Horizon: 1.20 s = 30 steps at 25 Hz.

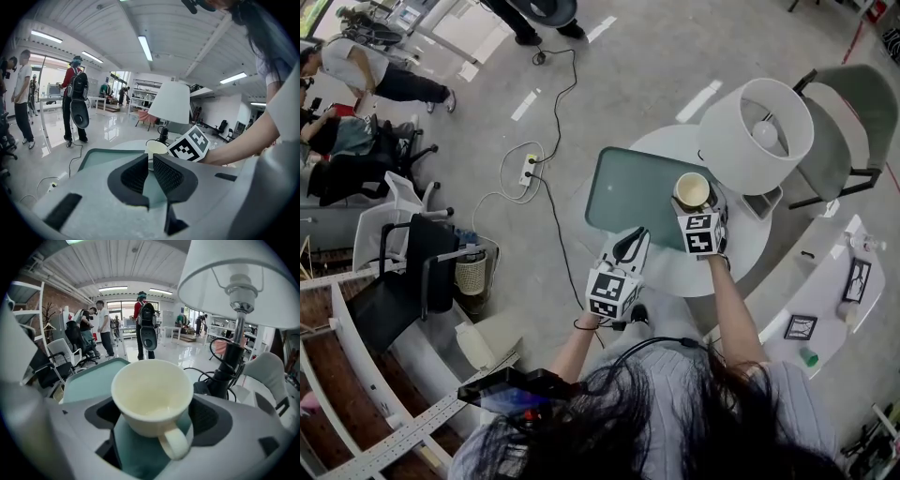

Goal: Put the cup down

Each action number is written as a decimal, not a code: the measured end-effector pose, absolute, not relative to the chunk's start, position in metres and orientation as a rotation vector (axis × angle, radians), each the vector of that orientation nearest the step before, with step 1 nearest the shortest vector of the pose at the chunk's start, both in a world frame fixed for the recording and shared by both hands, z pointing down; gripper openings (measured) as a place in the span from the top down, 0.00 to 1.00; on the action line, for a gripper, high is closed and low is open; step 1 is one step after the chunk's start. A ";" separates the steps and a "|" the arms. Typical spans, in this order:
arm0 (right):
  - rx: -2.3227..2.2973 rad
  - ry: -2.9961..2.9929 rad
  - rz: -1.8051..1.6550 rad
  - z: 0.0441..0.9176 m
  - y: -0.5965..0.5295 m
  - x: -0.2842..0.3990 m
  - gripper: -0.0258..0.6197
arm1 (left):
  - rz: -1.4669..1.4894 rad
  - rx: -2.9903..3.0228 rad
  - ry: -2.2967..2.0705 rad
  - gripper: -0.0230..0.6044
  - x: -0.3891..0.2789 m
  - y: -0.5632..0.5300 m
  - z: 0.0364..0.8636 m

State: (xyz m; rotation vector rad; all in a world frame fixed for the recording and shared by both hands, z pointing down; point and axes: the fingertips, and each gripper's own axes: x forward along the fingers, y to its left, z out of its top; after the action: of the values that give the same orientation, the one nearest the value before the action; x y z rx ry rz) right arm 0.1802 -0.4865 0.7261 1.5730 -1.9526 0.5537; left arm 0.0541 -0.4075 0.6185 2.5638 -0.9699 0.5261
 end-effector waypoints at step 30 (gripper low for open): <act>1.723 -2.199 0.661 0.586 -0.380 0.125 0.30 | 0.367 2.593 -1.097 0.90 0.004 -0.350 0.557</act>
State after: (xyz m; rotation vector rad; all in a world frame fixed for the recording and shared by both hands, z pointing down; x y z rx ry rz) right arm 0.1248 -0.3796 0.5863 1.7225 -2.1995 0.6612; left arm 0.0036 -0.3501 0.5572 2.5929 -1.0973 0.3671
